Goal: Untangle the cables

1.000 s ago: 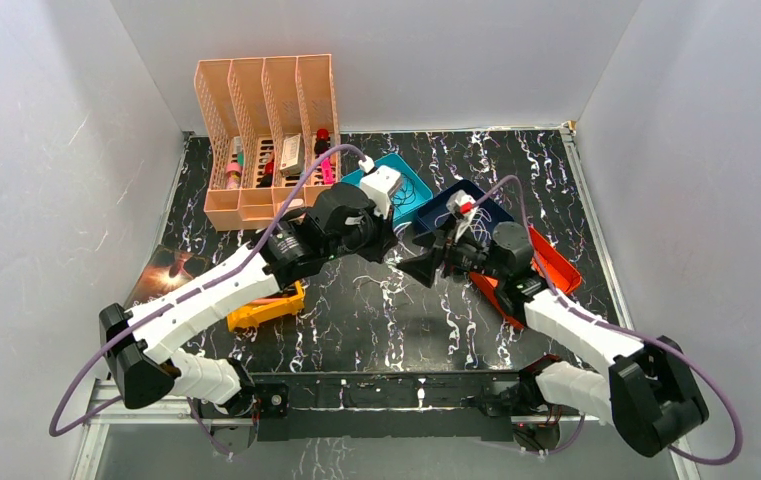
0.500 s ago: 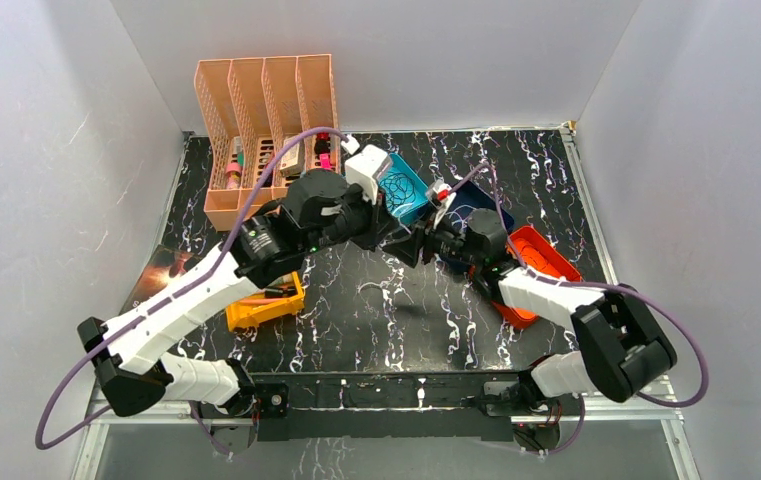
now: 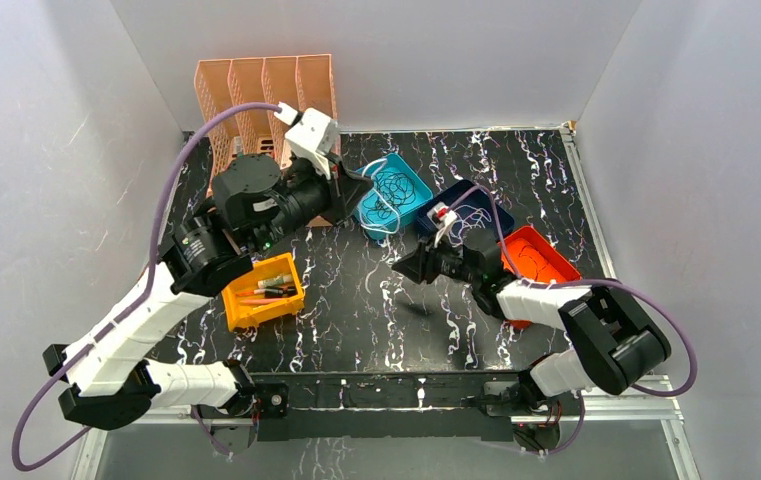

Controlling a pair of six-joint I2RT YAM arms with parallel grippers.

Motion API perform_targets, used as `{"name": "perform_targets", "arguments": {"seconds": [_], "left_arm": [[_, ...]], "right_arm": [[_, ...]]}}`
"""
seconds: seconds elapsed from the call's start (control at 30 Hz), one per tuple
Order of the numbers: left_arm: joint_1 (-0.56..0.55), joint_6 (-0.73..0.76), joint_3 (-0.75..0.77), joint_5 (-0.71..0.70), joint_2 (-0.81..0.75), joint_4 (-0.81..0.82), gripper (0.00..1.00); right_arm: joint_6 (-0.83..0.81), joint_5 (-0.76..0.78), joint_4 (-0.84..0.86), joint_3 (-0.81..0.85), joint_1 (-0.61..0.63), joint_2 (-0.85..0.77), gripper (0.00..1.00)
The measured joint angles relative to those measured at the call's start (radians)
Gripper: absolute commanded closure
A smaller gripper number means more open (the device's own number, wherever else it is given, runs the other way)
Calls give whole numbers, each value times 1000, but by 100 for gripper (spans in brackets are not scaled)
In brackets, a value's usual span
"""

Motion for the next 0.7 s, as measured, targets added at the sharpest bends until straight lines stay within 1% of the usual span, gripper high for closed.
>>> {"name": "perform_targets", "arguments": {"seconds": [0.2,0.37,0.53,0.7], "left_arm": [[0,32,54,-29,-1,13,100],[0,55,76,-42,0,15,100],[0,68,81,-52,2,15,100],[0,76,81,-55,11,15,100]], "right_arm": [[35,70,-15,-111,0,-27,66],[48,115,-25,-201,0,-95,67],[43,152,-81,-246,0,-162,67],[36,176,-175,-272,0,-275,67]]}}
